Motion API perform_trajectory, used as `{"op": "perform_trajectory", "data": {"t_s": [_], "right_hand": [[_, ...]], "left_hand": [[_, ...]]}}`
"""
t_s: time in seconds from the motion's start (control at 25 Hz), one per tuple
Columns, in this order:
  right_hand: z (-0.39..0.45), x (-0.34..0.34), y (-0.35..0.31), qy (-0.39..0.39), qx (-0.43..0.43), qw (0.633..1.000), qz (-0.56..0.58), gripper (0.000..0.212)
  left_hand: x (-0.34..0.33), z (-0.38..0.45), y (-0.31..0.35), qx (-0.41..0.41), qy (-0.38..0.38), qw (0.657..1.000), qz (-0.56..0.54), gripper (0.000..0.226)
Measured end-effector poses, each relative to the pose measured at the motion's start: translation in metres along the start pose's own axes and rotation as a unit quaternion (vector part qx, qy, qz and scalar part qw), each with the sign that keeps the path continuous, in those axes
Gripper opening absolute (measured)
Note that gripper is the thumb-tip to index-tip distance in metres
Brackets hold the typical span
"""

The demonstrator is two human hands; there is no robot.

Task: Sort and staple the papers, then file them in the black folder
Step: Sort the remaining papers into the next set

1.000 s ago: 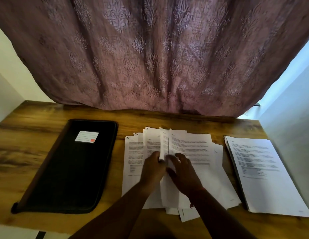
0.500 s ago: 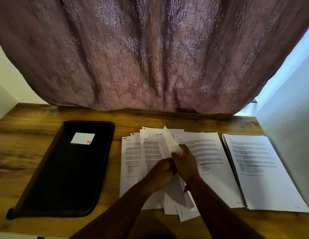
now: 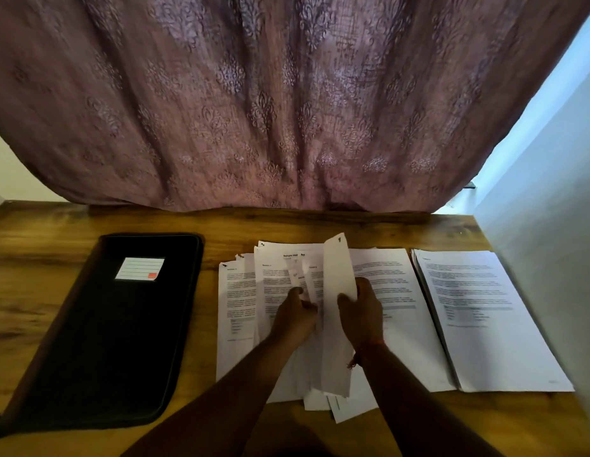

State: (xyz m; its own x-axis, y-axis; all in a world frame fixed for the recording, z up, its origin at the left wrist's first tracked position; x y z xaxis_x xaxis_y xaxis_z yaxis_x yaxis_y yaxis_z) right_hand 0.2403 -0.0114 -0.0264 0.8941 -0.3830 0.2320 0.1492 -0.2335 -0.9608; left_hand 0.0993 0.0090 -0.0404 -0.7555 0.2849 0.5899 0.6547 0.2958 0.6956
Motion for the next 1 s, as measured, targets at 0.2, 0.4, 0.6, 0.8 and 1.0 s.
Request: {"op": "perform_trajectory", "data": {"t_s": [0.2, 0.4, 0.6, 0.8, 1.0], "right_hand": [[0.003, 0.000, 0.008, -0.009, -0.041, 0.999, 0.033, 0.033], [0.008, 0.001, 0.007, 0.002, -0.055, 0.997, 0.050, 0.030], [0.003, -0.010, 0.001, -0.022, -0.032, 0.999, 0.024, 0.028], [-0.002, -0.017, -0.007, -0.060, 0.012, 0.997, -0.040, 0.035], [-0.009, -0.029, -0.006, -0.113, 0.018, 0.991, -0.067, 0.043]], "left_hand": [[-0.005, 0.017, -0.009, 0.021, -0.008, 0.996, 0.085, 0.007], [0.014, 0.010, -0.028, 0.059, 0.083, 0.994, 0.027, 0.007], [0.017, 0.007, -0.036, 0.054, 0.094, 0.994, 0.014, 0.013], [0.019, 0.005, -0.048, 0.080, 0.149, 0.985, -0.024, 0.018], [0.022, -0.002, -0.050, 0.049, 0.153, 0.985, -0.063, 0.017]]}}
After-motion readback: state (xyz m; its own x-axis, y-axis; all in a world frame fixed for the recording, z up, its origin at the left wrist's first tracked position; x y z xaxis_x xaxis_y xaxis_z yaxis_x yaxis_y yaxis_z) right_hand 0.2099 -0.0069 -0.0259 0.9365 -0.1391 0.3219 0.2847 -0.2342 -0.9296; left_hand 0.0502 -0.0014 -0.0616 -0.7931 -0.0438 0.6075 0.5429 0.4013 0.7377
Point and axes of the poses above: each hand's wrist, its own z-axis towards the middle knuckle, its own x-axis out of the back of the hand, y = z × x, the point moved 4 cm from there along z, towards the middle knuckle, and after that the axes turned 12 degrees about z, right-handed, at the moved point
